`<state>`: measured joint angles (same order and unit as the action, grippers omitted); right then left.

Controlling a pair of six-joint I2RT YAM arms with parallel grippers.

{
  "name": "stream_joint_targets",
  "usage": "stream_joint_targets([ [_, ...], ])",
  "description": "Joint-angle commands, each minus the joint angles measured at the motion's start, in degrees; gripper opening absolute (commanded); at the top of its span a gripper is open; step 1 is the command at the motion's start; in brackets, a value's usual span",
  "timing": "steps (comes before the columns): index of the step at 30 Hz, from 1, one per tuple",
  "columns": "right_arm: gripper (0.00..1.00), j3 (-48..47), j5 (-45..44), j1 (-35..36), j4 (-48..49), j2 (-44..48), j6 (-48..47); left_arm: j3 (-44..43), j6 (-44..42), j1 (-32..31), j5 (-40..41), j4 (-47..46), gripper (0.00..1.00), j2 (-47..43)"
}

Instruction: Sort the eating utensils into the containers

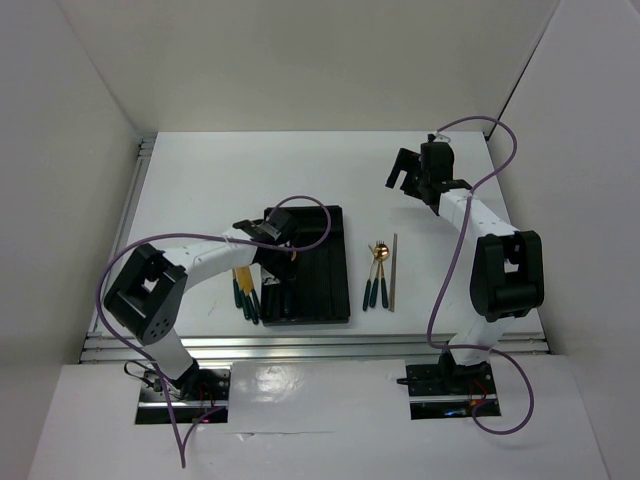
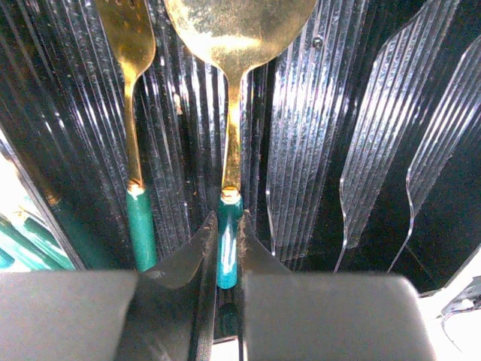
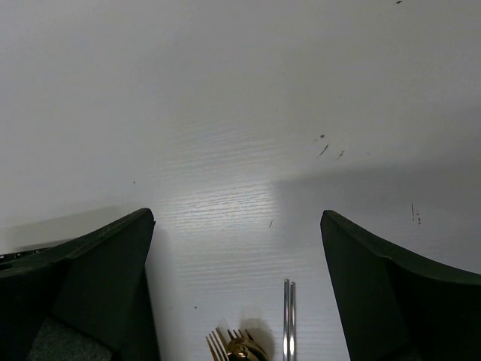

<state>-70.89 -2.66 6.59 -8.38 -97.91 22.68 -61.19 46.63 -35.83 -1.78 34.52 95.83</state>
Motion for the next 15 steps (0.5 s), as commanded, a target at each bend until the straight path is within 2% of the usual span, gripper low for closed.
stream_joint_targets([
  [1,1.00,-0.1,-0.8,-0.3,1.1,-0.2,-0.1,-1.8,-0.7,-0.3,0.3,0.9,0.00,0.1],
  [15,1.00,-0.1,-0.8,-0.3,1.1,-0.2,-0.1,-2.4,0.6,-0.3,1.4,2.7,0.00,1.2],
])
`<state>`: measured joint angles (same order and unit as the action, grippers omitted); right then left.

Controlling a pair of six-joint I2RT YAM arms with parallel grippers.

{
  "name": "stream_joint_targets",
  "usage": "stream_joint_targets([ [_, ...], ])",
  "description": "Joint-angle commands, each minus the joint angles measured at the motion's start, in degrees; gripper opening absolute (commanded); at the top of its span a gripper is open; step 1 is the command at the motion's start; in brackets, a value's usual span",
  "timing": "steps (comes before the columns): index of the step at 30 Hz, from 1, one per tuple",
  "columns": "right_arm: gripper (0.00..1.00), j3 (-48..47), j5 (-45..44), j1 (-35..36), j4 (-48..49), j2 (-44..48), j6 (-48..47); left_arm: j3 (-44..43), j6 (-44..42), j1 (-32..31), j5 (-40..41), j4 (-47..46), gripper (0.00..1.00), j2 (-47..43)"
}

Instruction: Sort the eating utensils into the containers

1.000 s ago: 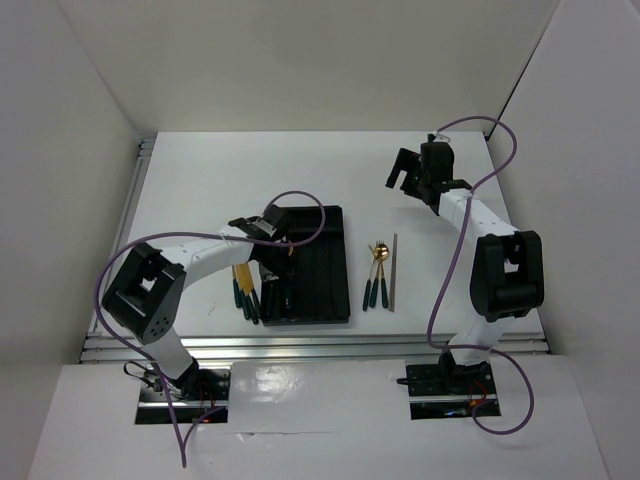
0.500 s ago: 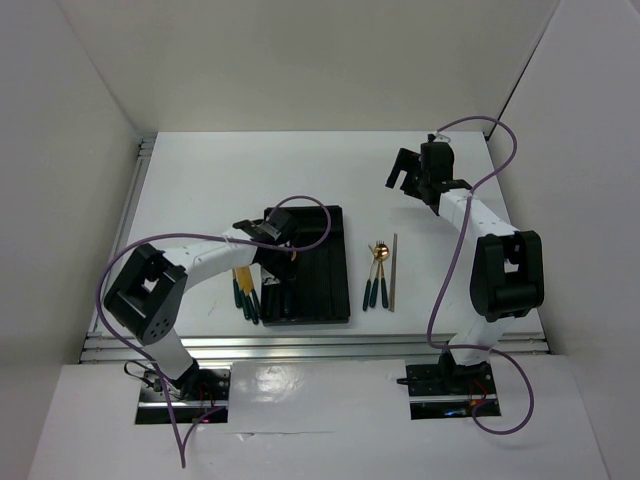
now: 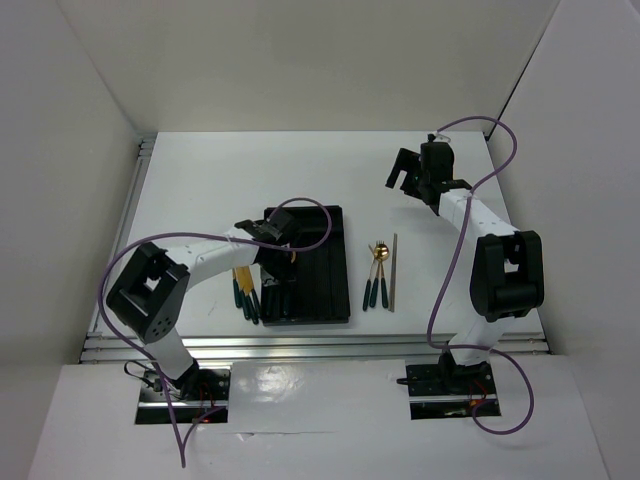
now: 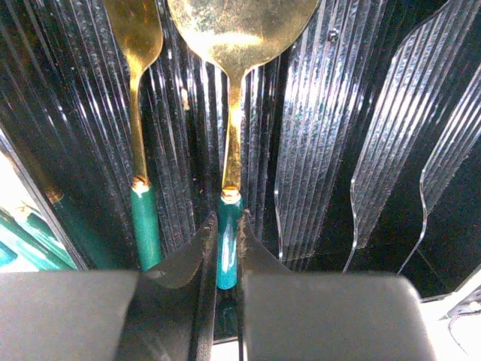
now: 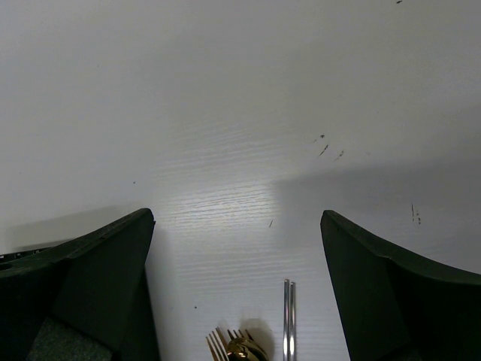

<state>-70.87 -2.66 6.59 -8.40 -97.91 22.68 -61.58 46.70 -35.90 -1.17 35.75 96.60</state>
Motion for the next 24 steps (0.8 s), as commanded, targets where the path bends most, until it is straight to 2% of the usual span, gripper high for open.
stream_joint_targets([
  [1,1.00,-0.1,-0.8,-0.3,1.1,-0.2,-0.1,-2.0,0.5,-0.2,0.8,1.5,0.00,0.4],
  [5,1.00,-0.1,-0.8,-0.3,1.1,-0.2,-0.1,-2.0,0.5,-0.2,0.3,1.5,0.09,1.0],
  [6,1.00,-0.1,-0.8,-0.3,1.1,-0.2,-0.1,-2.0,0.5,-0.2,0.3,1.5,0.13,1.0],
  [7,1.00,-0.1,-0.8,-0.3,1.1,-0.2,-0.1,-2.0,0.5,-0.2,0.3,1.5,0.23,1.0],
  [11,1.00,-0.1,-0.2,-0.3,1.1,-0.2,-0.1,-2.5,-0.6,-0.8,1.4,1.0,0.41,-0.4],
  [15,1.00,-0.1,0.3,-0.3,1.1,-0.7,-0.1,-2.5,-0.6,-0.8,2.7,-0.3,0.53,-2.3],
  [17,1.00,-0.1,0.3,-0.3,1.1,-0.7,-0.1,-2.5,-0.6,-0.8,3.5,-0.3,0.55,-3.8],
  [24,1.00,-0.1,0.3,-0.3,1.1,-0.7,-0.1,-10.4,-3.8,-0.8,8.9,3.1,0.67,-8.7],
])
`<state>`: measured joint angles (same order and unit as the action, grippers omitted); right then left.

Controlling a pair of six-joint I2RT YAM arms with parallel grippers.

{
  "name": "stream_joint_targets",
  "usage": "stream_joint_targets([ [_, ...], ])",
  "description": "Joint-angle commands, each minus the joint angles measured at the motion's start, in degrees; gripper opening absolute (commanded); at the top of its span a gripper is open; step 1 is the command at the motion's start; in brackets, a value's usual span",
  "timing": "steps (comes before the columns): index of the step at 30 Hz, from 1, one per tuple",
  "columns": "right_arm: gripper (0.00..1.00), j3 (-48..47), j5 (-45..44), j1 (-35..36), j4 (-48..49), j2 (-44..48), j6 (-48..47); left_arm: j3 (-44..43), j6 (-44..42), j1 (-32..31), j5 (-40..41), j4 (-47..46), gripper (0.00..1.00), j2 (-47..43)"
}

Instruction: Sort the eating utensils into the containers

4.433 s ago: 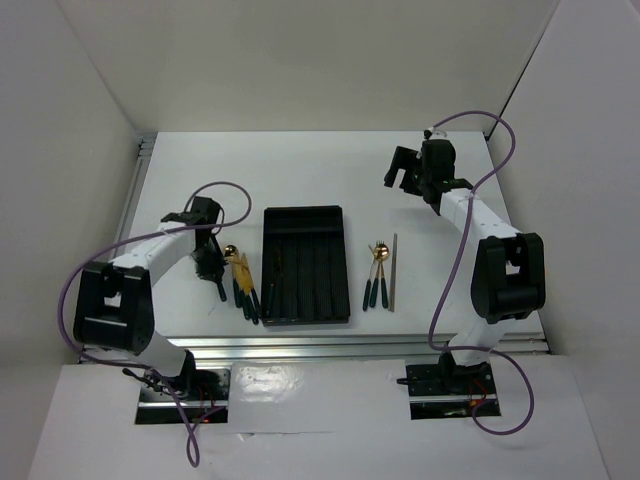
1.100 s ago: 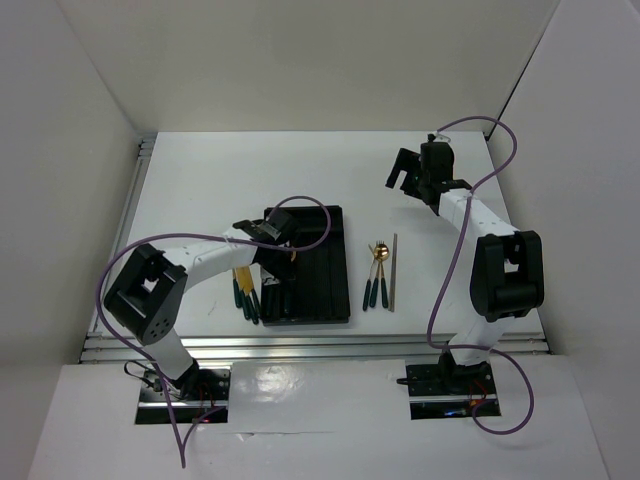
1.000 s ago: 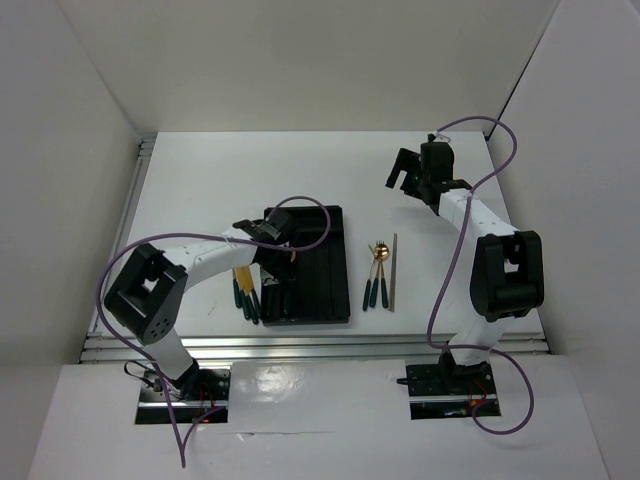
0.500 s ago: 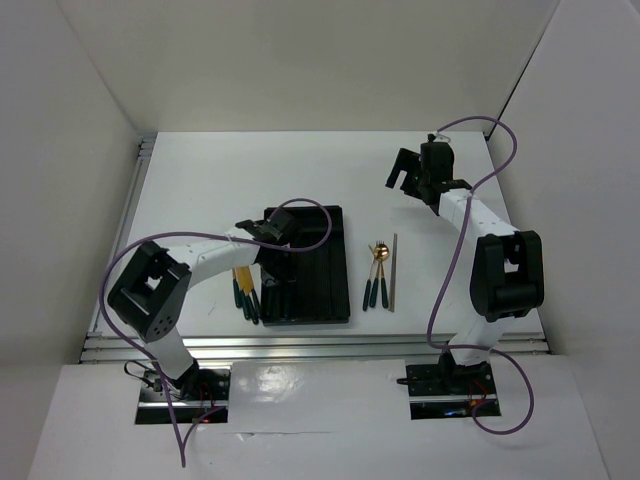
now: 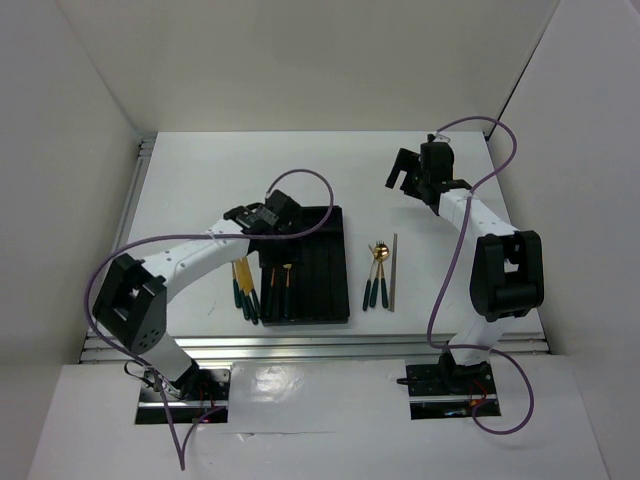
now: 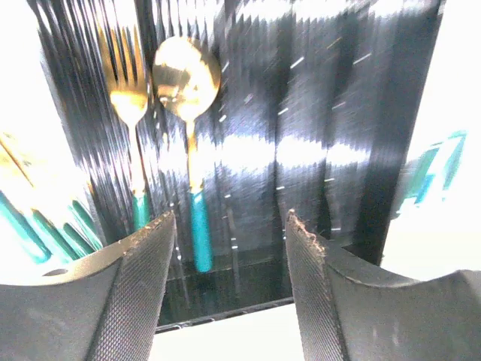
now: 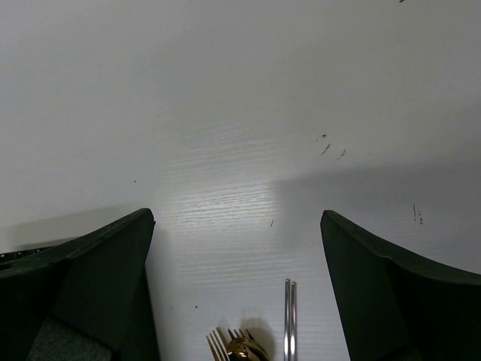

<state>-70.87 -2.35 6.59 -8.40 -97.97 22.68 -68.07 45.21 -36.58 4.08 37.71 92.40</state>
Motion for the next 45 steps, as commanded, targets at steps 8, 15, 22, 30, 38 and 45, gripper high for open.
stream_joint_targets([
  [8,1.00,-0.1,-0.5,-0.3,1.1,-0.6,-0.1,5.2,-3.5,12.0,2.4,1.6,0.67,-13.9],
  [15,1.00,-1.5,0.0,-0.3,1.1,-1.7,-0.1,14.1,-3.5,20.2,1.8,-0.7,0.61,-16.4],
  [22,1.00,-2.1,0.0,-0.3,0.6,-2.7,-0.1,19.9,-2.4,22.8,-0.1,-2.5,0.49,-12.4],
  [30,1.00,-2.6,-0.6,-0.3,-0.5,-3.4,0.4,23.6,-1.9,24.0,-0.4,-6.0,0.41,-9.5],
  [38,1.00,-3.1,-1.1,-0.3,-1.0,-3.9,0.4,23.6,-2.9,24.0,-2.0,-7.7,0.38,-6.2],
  [45,1.00,-3.1,-1.6,-0.3,-1.0,-3.4,0.4,22.4,-1.9,24.0,2.0,-4.6,0.22,-3.1],
])
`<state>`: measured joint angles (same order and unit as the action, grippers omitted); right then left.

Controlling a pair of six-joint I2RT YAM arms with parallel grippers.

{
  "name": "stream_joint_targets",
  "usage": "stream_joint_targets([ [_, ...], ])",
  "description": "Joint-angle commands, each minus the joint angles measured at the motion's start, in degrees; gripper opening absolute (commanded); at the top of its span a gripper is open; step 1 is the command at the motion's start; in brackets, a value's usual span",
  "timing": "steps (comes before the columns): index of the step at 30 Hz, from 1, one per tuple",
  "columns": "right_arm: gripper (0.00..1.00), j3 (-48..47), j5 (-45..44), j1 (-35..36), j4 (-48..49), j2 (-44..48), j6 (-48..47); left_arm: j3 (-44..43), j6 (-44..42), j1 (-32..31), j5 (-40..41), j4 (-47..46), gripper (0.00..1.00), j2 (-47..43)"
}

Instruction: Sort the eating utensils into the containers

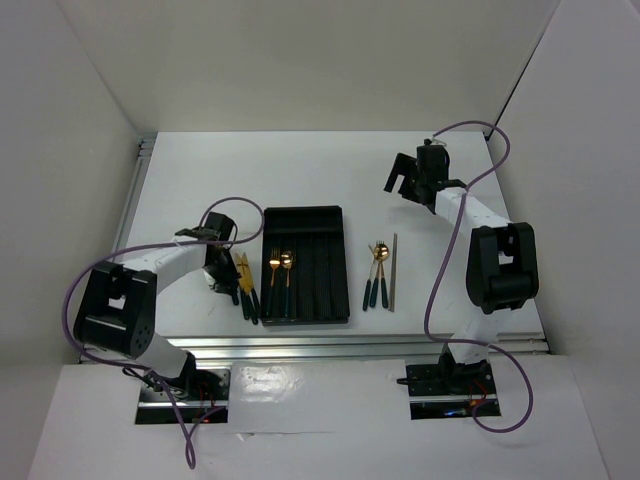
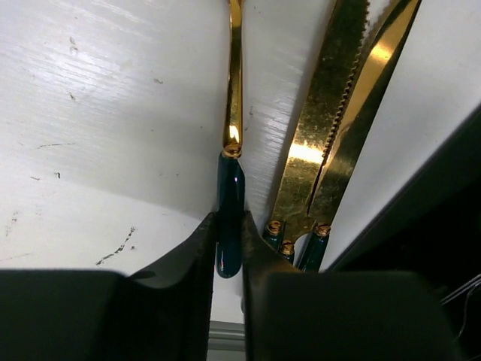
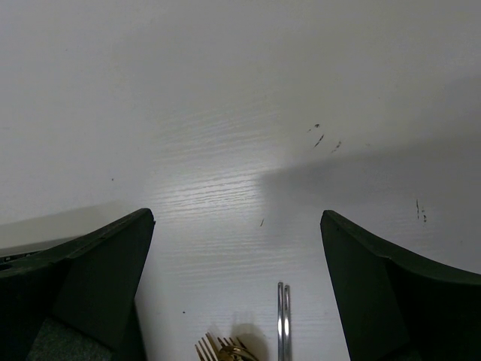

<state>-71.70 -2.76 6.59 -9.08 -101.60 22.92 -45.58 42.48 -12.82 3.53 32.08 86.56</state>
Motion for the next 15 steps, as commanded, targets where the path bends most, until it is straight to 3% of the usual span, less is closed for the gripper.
stream_joint_targets([
  [1,1.00,-2.3,-1.2,-0.3,-0.3,0.3,0.2,-0.6,0.9,0.3,2.5,1.8,0.16,3.5],
  [5,1.00,-1.8,-1.2,-0.3,-0.3,0.3,0.2,-0.6,1.4,0.3,2.5,1.8,0.00,4.1],
  [15,1.00,-1.8,-1.2,-0.3,-0.3,0.8,0.2,-9.3,0.7,0.3,6.0,10.2,0.00,-4.2],
])
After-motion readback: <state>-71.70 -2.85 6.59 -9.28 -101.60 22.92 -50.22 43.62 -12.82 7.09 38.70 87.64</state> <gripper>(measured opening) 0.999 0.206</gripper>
